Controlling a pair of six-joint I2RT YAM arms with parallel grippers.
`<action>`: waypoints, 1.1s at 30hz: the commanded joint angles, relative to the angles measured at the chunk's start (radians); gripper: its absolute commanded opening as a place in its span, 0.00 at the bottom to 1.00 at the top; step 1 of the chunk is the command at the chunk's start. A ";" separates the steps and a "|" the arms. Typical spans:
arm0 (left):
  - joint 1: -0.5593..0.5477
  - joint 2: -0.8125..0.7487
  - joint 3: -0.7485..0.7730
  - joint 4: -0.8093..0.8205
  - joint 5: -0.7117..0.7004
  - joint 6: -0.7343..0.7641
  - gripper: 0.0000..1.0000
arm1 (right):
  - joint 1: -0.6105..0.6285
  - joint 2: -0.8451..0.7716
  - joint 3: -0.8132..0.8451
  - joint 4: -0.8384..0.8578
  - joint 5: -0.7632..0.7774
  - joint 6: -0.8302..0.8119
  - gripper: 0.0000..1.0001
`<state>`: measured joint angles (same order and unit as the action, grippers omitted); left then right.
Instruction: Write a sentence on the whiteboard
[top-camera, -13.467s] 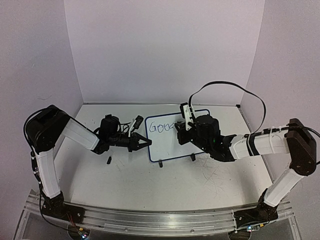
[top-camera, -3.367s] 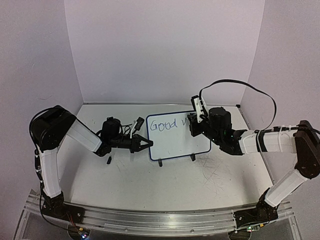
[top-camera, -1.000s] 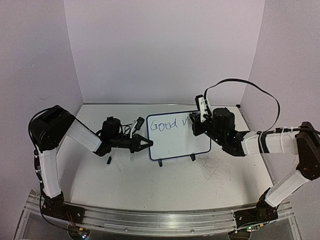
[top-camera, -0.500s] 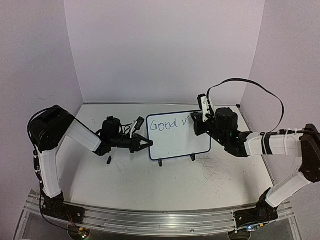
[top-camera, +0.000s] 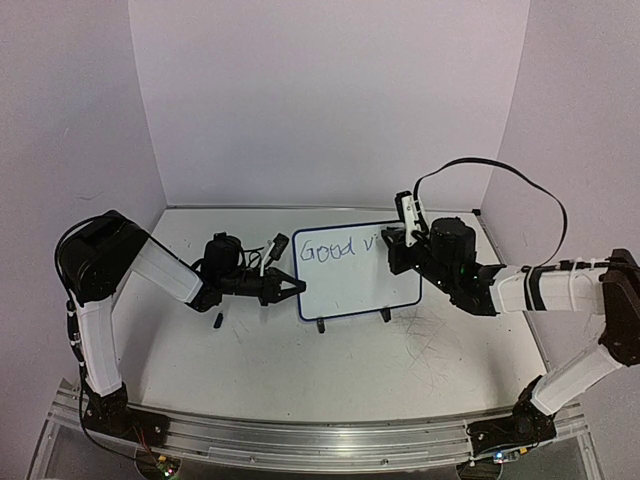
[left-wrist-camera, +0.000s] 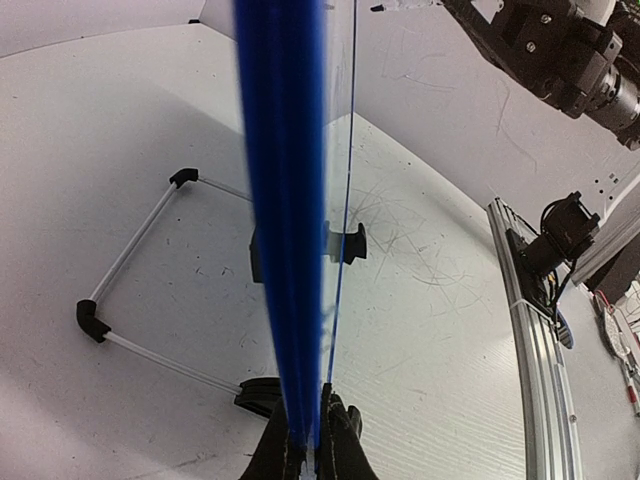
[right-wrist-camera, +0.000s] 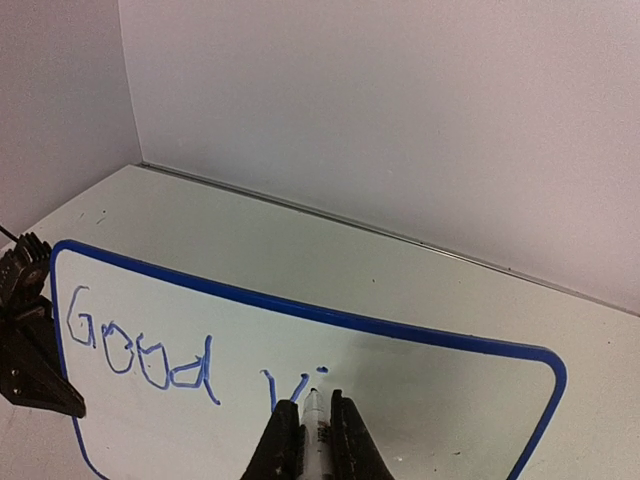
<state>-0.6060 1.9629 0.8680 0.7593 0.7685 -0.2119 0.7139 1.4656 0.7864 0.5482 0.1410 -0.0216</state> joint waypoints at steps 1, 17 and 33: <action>0.014 -0.022 -0.007 -0.018 -0.110 0.043 0.00 | -0.001 0.008 0.016 0.036 0.013 0.009 0.00; 0.014 -0.022 -0.006 -0.019 -0.104 0.043 0.00 | 0.000 0.032 0.027 0.072 0.039 -0.008 0.00; 0.014 -0.025 -0.007 -0.020 -0.098 0.045 0.00 | -0.001 0.053 0.030 0.081 0.064 -0.020 0.00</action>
<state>-0.6064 1.9629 0.8680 0.7593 0.7689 -0.2096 0.7139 1.5074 0.7872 0.5838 0.1743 -0.0303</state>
